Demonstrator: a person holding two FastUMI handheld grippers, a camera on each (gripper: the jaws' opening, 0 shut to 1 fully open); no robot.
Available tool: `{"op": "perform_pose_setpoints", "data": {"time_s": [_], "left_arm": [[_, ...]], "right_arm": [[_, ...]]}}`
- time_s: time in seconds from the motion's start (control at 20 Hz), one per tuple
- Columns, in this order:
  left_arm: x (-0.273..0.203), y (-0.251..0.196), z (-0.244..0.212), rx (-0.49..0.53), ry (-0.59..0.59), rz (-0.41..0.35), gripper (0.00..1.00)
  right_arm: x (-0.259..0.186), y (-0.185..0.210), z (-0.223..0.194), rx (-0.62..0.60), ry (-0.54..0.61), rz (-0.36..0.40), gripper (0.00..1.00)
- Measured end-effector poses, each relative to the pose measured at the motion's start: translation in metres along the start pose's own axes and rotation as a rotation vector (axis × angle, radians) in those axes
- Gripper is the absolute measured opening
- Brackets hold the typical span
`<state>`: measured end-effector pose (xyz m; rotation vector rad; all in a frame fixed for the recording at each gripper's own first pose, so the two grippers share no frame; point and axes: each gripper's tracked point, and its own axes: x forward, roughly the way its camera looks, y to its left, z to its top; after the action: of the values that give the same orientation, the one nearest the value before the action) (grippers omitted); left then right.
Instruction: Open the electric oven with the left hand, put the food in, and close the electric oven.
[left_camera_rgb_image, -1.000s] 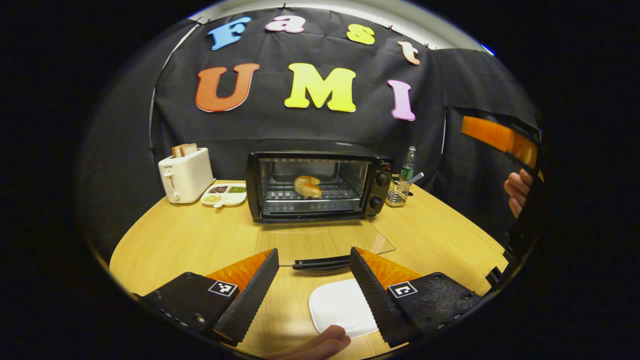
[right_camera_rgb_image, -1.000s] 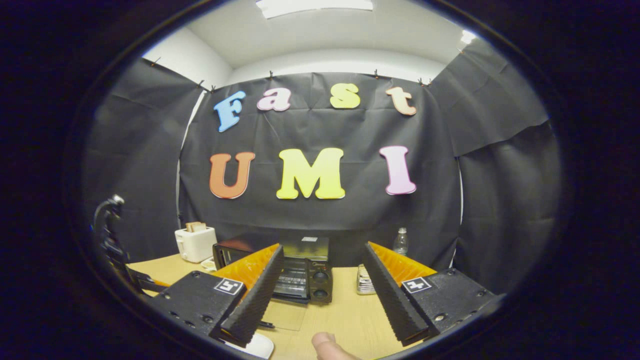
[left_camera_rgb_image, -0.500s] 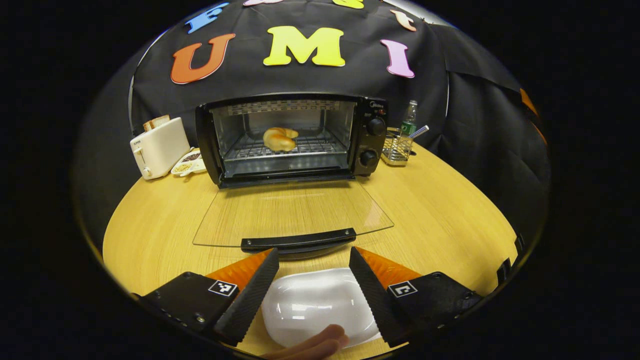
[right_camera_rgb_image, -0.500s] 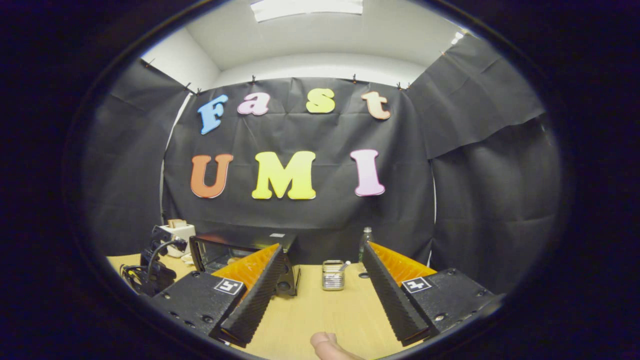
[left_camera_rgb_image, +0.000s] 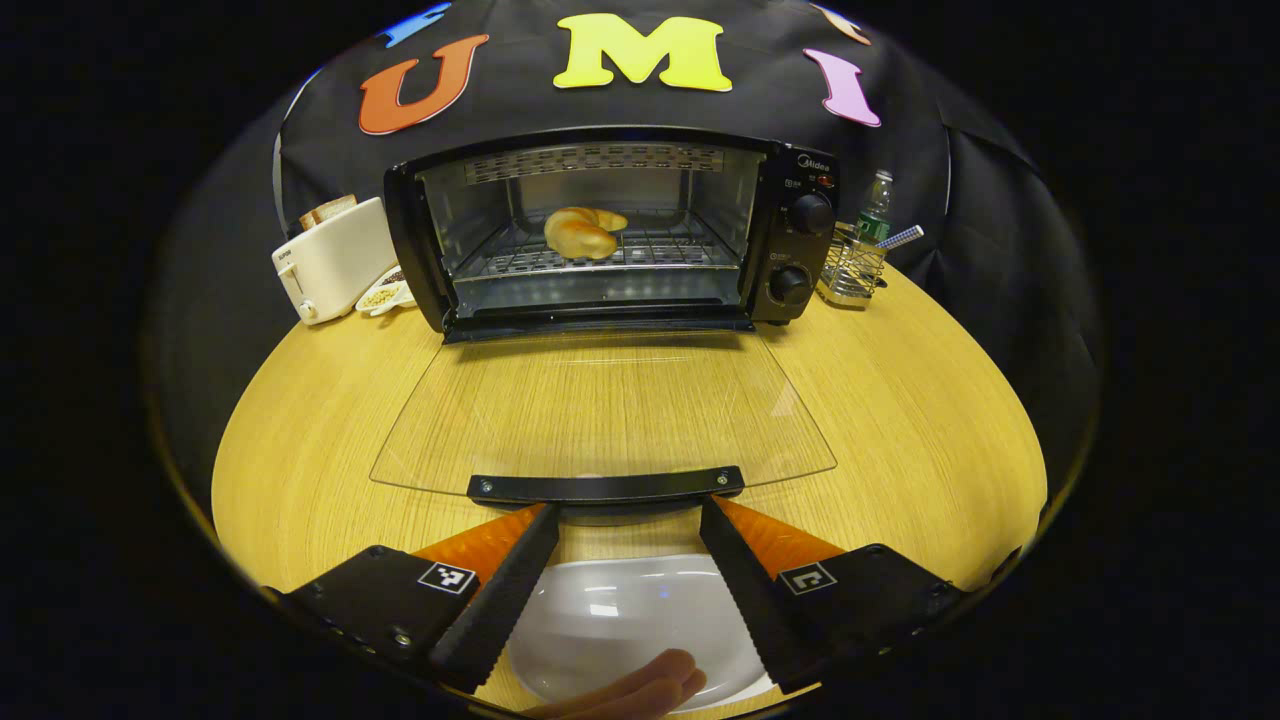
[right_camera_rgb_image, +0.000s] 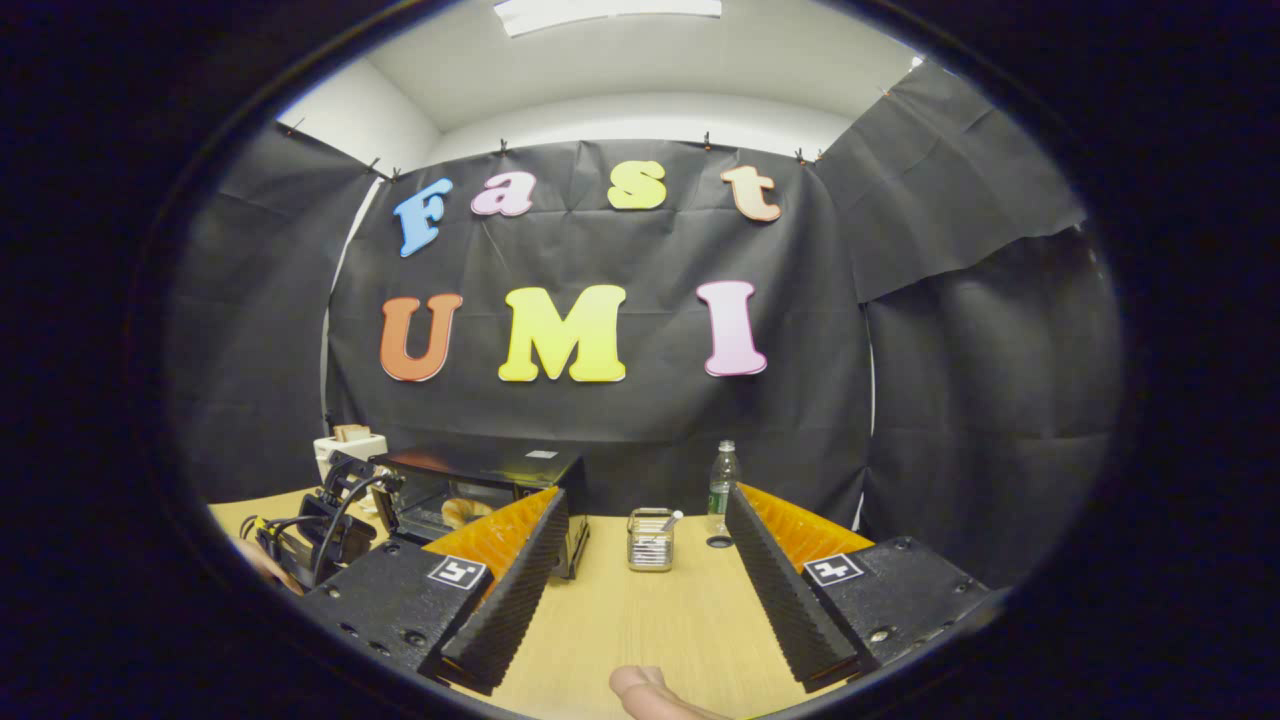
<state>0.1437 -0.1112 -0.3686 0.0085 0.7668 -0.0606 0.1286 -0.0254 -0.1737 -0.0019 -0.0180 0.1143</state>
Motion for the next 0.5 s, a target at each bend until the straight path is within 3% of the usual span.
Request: {"op": "perform_pose_setpoints", "data": {"time_s": [0.5], "left_arm": [[-0.015,0.002,0.024,0.003,-0.018,0.026,0.94]], "right_arm": [[-0.006,-0.005,0.004,0.006,-0.019,-0.015,0.97]]}}
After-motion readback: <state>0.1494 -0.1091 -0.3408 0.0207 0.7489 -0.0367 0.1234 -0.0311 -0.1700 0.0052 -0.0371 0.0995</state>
